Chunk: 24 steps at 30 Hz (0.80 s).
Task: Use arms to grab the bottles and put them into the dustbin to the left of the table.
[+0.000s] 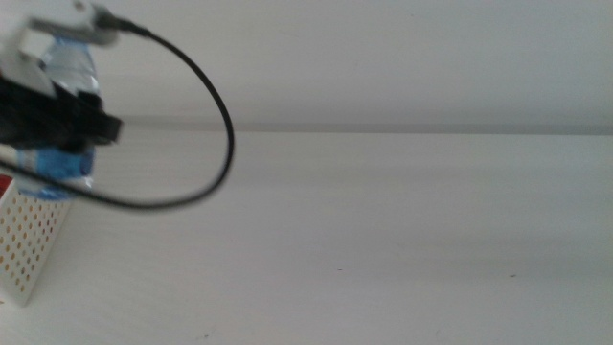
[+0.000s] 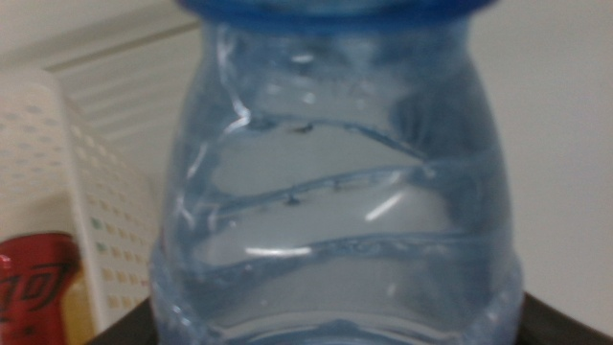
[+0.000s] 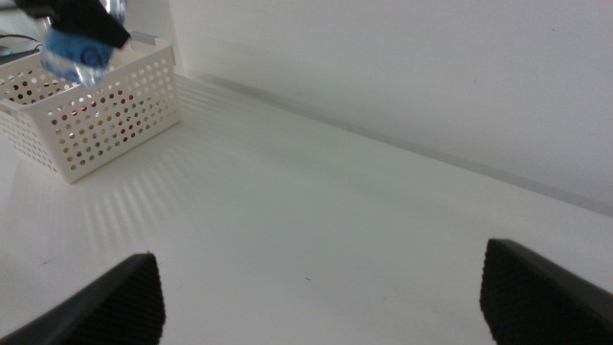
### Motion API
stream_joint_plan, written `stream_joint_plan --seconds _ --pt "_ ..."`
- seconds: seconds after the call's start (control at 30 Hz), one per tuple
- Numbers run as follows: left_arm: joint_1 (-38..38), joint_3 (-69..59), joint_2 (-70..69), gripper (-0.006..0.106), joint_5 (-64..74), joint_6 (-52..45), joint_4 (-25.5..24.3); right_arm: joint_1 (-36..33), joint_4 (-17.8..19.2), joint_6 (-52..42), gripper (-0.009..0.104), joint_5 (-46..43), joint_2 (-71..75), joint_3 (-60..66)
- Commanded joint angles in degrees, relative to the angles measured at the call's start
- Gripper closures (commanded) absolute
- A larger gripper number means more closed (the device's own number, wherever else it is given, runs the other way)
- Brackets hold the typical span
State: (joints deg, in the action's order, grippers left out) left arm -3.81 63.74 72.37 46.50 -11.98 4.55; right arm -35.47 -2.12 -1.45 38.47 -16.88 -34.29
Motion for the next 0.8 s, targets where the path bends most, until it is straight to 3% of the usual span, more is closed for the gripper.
stream_joint_plan --seconds 0.0,0.2,0.57,0.77 --pt "3.27 4.42 1.45 0.102 4.13 -6.12 4.31 0.09 0.51 -0.02 0.007 -0.3 0.06 0.18" --pt "13.15 14.19 9.26 0.102 15.52 -15.12 8.56 0.09 0.51 -0.02 0.007 -0.3 0.06 0.18" --pt "28.11 22.51 23.62 0.102 19.1 -22.37 8.29 0.09 0.51 -0.02 0.007 -0.3 0.06 0.18" --pt "30.01 22.51 28.65 0.102 14.7 -27.51 2.61 0.09 0.51 -0.02 0.007 -0.3 0.06 0.18"
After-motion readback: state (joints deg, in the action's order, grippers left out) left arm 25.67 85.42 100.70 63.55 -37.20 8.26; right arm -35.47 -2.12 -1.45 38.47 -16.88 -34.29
